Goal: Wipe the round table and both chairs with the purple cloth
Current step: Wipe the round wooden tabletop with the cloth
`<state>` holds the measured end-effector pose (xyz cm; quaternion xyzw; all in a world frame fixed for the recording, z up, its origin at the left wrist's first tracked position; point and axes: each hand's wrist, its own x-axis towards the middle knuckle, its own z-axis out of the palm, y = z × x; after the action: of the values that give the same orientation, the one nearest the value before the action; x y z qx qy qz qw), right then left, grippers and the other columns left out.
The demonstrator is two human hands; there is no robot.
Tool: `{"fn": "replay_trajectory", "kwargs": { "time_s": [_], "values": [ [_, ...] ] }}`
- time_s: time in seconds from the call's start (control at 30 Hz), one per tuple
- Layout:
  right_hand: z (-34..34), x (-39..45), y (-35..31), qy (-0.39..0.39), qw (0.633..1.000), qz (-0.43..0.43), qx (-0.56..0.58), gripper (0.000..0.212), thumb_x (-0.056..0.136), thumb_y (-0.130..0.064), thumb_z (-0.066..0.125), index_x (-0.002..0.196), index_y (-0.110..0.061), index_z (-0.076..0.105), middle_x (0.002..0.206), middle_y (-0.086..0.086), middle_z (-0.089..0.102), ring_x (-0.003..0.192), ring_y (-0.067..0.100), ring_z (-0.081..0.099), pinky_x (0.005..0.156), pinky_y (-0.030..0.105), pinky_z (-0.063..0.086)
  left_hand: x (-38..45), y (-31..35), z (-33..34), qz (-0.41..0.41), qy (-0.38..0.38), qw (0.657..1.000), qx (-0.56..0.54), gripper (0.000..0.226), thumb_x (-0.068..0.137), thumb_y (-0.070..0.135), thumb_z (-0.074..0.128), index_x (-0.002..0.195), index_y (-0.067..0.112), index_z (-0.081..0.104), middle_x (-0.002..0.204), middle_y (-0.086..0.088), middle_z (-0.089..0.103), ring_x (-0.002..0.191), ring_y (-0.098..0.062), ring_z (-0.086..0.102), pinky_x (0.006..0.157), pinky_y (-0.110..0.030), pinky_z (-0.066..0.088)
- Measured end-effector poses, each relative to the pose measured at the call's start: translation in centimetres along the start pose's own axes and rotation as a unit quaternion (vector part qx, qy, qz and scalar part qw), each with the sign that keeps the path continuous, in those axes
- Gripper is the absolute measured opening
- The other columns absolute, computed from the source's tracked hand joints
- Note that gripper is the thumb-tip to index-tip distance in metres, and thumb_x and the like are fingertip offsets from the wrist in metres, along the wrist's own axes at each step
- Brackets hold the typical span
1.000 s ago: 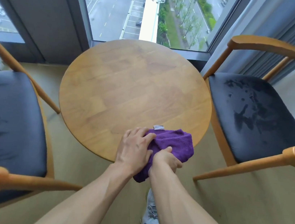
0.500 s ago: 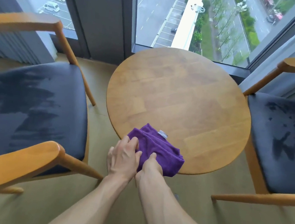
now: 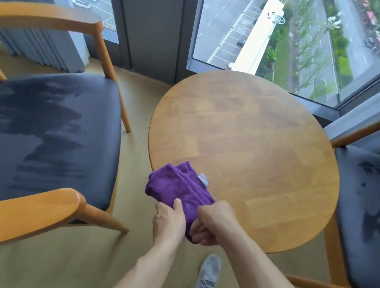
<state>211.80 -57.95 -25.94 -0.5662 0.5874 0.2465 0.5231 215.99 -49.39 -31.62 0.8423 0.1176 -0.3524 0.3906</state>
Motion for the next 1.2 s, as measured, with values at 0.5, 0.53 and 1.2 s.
{"fn": "replay_trajectory", "kwargs": {
  "time_s": [0.5,0.53,1.2],
  "values": [
    [-7.2,7.3,-4.8,0.328,0.866,-0.247,-0.285,0.013,0.089,-0.021,0.048,0.092,-0.028,0.037,0.107,0.001,0.041,0.105,0.026,0.053,0.078,0.034,0.041,13.2,11.1,-2.7,0.169,0.212,0.947,0.170,0.052,0.103,0.042,0.039,0.134,-0.001,0.039,0.140,-0.023,0.044,0.130,-0.042,0.042,0.102,-0.052,0.037],
    [-7.8,8.0,-5.3,0.334,0.865,-0.255,-0.275,0.010,0.091,-0.022,0.047,0.094,-0.028,0.040,0.104,0.000,0.039,0.102,0.027,0.056,0.074,0.032,0.039,14.2,12.2,-2.5,0.198,0.224,0.932,0.207,0.057,0.103,0.043,0.039,0.138,-0.002,0.037,0.144,-0.022,0.041,0.133,-0.041,0.039,0.104,-0.052,0.035],
    [-17.9,15.4,-10.3,0.383,0.841,-0.298,-0.239,0.029,0.099,-0.032,0.047,0.124,-0.024,0.061,0.134,0.003,0.053,0.122,0.030,0.047,0.098,0.040,0.039,-1.0,7.4,15.0,0.557,-0.069,0.679,0.472,0.087,0.085,0.062,0.047,0.155,0.012,0.033,0.164,-0.004,0.026,0.153,-0.024,0.020,0.118,-0.053,0.010]
  ]
}}
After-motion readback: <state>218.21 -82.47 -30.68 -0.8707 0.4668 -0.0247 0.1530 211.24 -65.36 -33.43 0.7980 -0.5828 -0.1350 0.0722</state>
